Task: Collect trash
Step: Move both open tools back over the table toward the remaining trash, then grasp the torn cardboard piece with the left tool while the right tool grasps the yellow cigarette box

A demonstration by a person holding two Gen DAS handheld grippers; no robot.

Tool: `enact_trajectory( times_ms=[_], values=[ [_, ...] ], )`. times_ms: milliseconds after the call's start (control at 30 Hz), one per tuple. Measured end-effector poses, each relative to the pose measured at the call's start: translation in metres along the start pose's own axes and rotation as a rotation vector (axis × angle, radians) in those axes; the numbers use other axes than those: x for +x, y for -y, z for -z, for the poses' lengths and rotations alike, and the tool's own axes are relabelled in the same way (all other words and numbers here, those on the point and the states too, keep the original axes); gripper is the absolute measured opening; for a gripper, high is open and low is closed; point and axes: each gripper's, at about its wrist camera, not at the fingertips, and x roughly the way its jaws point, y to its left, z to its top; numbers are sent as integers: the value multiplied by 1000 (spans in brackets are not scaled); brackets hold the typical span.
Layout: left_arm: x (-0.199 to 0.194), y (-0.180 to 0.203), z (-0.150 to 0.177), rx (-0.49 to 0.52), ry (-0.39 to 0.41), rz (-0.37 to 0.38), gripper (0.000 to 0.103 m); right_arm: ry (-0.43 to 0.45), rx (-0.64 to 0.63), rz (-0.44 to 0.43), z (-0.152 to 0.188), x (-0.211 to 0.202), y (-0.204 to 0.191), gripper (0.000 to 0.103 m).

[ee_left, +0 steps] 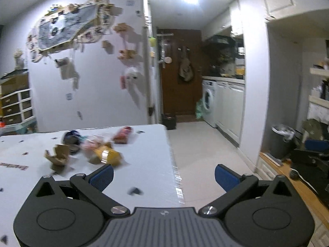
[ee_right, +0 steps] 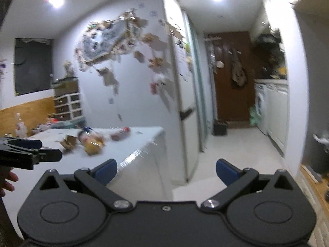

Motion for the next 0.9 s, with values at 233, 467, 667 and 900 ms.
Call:
enact_trajectory(
  times_ms=[233,467,667,900],
  values=[
    [13,-72,-41,-25,67,-106,103,35,-66,-120,-32,39,-55,103],
    [61,-147,-85,-121,99,-217,103,41,-150,-209,-59,83,-109,103],
    [122,-202,-92,-270,53,-315,103,25,-161,-290,-83,118,-143,103],
    [188,-254,-62,-448,-25,-475,103,-11,-182,-299,-96,165,-169,103]
  ],
)
